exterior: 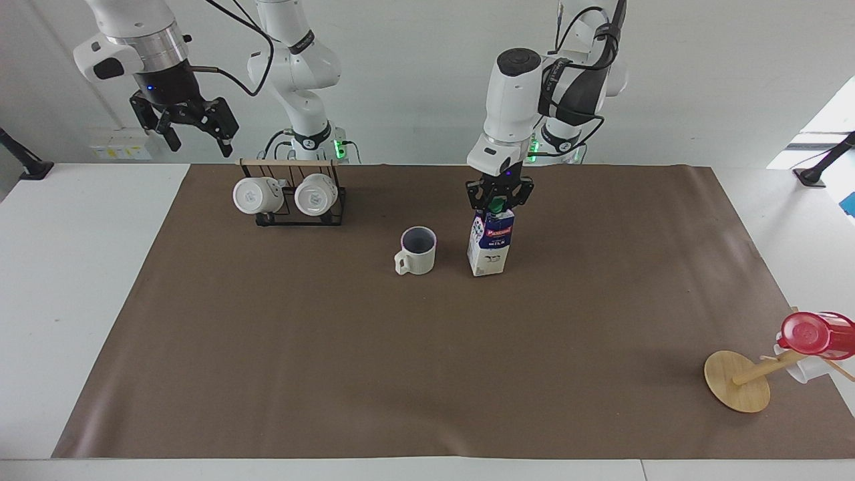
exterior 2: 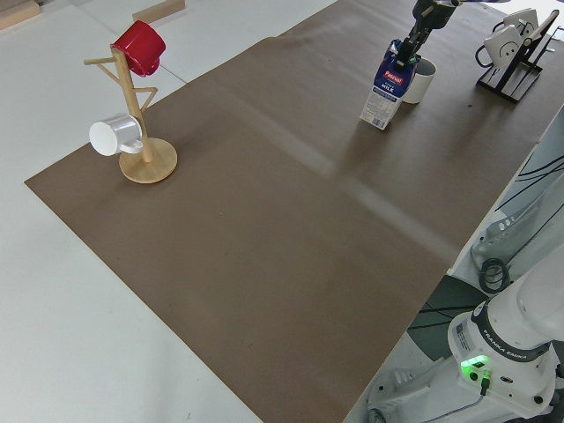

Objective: Place cup and milk on table
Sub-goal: 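Lower the milk carton beside the mug and open the left gripper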

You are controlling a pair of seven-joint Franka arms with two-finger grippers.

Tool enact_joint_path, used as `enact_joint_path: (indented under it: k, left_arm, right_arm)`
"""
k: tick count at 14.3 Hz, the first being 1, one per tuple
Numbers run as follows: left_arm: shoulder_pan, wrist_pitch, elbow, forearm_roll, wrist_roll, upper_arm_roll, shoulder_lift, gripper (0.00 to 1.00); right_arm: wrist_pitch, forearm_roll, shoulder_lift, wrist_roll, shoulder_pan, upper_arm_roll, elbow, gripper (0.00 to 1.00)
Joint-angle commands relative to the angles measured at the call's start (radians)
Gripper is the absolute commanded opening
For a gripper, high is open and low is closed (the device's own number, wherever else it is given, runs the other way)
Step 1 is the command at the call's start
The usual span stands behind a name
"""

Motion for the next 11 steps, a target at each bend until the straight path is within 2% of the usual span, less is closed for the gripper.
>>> enact_joint_path:
  k: [1, 4, 10, 11]
  left_arm:
    - [-0.021, 0.034, -0.028, 0.027, -0.032, 0.015, -0.007, 0.55]
    - [-0.021, 0.034, -0.028, 0.027, -0.032, 0.015, -0.007, 0.60]
    - [-0.037, 0.043, -0.028, 0.027, -0.047, 0.014, -0.002, 0.61]
    - [-0.038, 0.042, -0.023, 0.027, -0.052, 0.014, 0.004, 0.68]
  right_arm:
    - [-0.043, 0.003, -0.004, -0.011, -0.003, 0.020, 0.012, 1.00]
    - [-0.046, 0.010, -0.028, -0.011, 0.000, 0.018, -0.008, 1.00]
    - [-0.055, 0.012, -0.045, -0.019, 0.000, 0.018, -0.028, 1.00]
    - [-0.054, 0.012, -0.044, -0.019, 0.000, 0.018, -0.027, 1.00]
